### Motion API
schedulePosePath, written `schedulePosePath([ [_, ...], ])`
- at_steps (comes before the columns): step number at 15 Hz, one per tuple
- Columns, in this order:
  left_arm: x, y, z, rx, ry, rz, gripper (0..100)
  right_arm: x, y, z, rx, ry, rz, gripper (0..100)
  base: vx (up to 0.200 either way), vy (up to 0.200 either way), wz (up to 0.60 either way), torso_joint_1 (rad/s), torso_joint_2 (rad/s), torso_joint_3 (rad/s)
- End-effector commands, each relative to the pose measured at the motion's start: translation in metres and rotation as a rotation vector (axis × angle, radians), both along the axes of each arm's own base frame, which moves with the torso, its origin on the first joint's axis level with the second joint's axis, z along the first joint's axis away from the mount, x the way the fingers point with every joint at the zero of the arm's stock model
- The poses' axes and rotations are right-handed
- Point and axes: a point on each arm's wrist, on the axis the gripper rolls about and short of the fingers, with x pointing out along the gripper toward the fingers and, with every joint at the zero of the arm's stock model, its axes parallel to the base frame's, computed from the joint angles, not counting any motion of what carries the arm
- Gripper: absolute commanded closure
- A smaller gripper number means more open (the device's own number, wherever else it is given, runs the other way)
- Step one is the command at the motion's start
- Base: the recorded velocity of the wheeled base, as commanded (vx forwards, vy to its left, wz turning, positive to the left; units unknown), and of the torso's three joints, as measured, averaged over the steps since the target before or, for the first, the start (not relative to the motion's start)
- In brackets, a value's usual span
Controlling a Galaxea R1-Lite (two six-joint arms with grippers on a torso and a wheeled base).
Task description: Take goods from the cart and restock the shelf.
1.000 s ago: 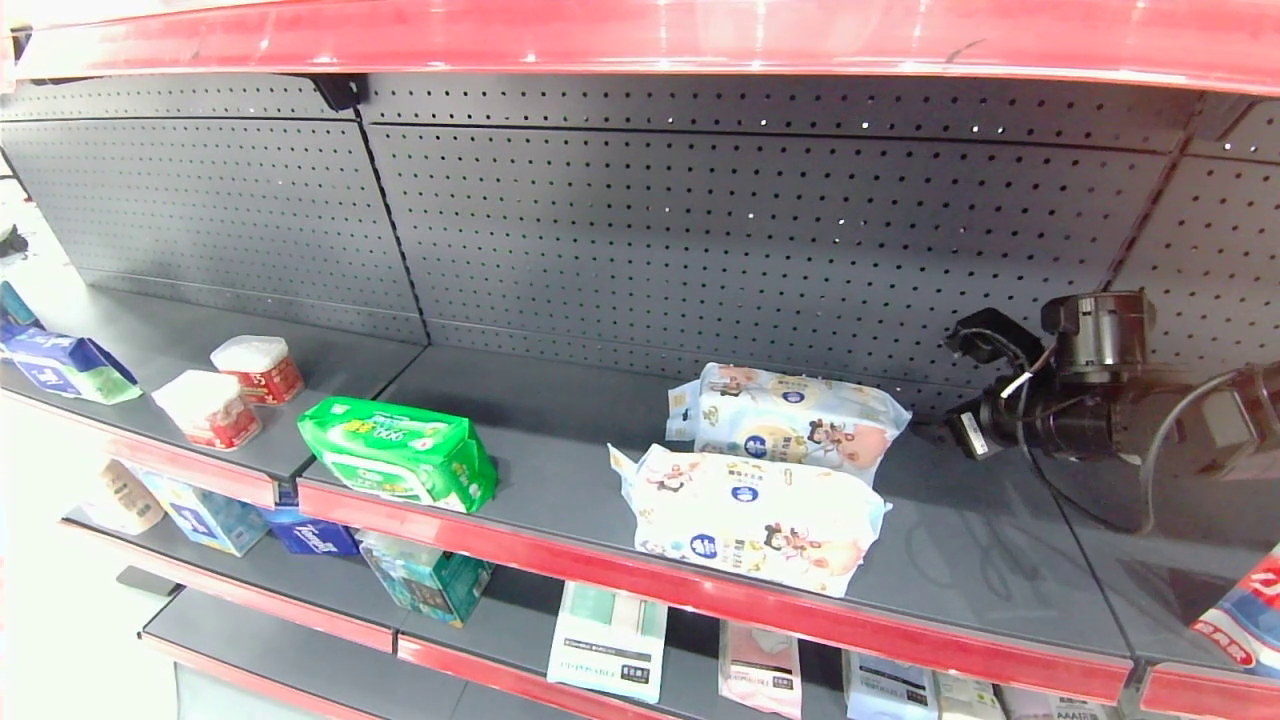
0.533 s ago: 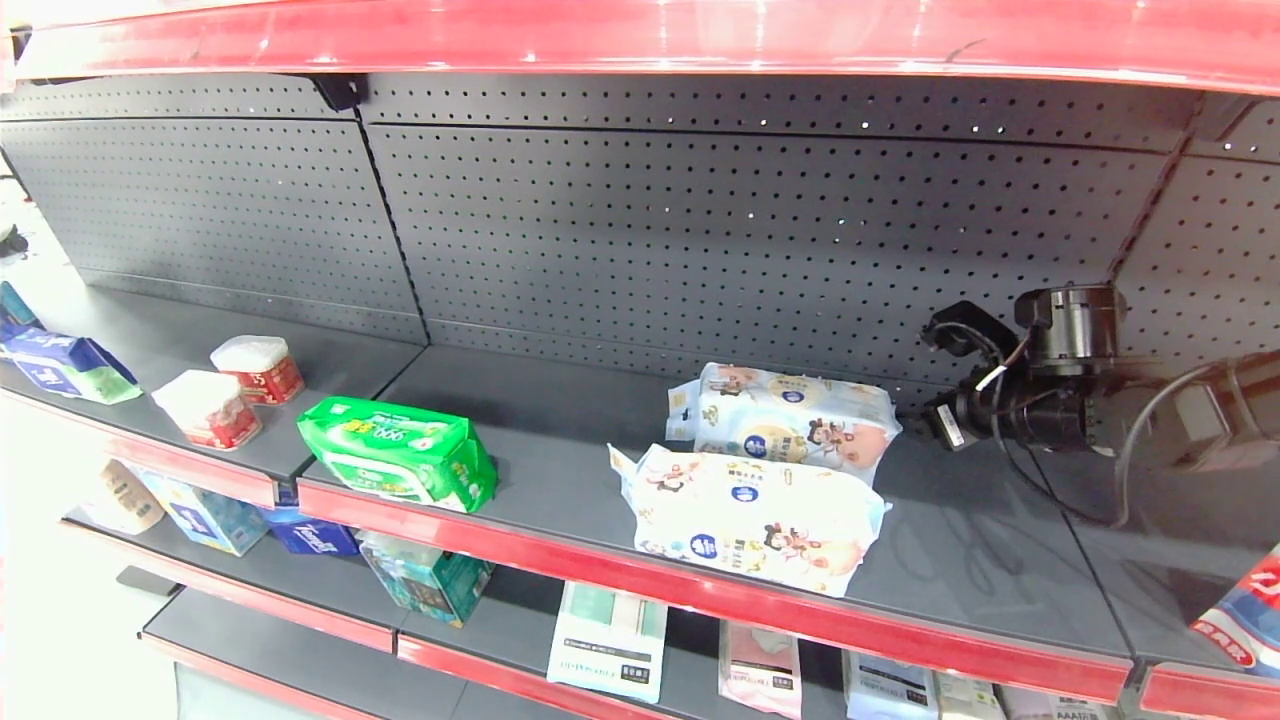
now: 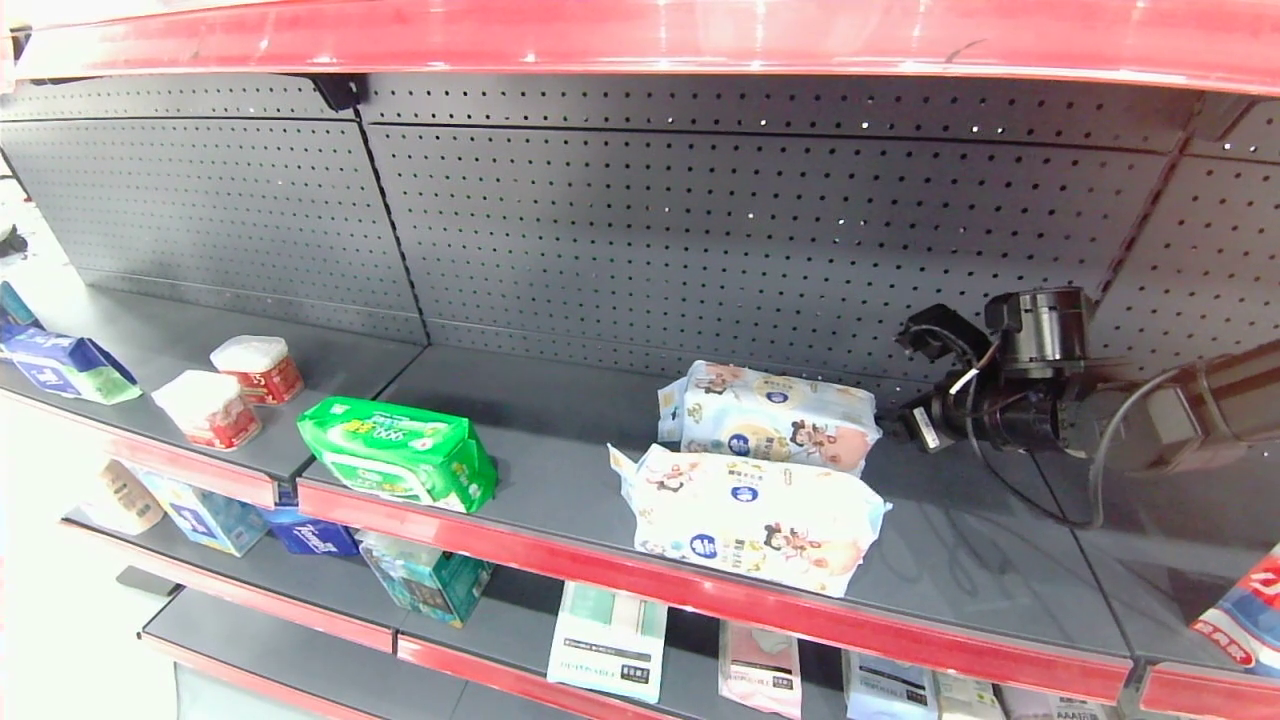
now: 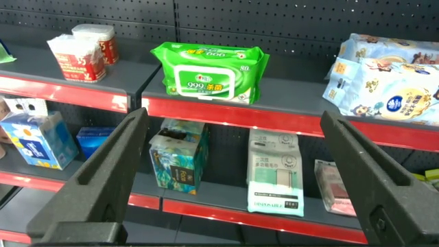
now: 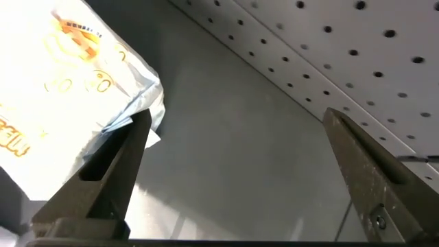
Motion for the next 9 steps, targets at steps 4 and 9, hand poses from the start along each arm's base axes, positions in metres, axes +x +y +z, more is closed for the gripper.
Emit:
schedulePosePath([
  [4,0.0000,0.0000,0.0001,0.000,-0.001,-0.001,0,0.0038,0.0075,0.0022,-0.002,-0.014,0.012,0,0.000,0.000,0.00,0.000,0.00,0.000],
  [9,0.0000,0.0000,0.0001,0.000,-0.001,-0.001,0,0.0053,0.0111,0.0003,-0.002,-0.011,0.021,0,0.000,0.000,0.00,0.000,0.00,0.000],
])
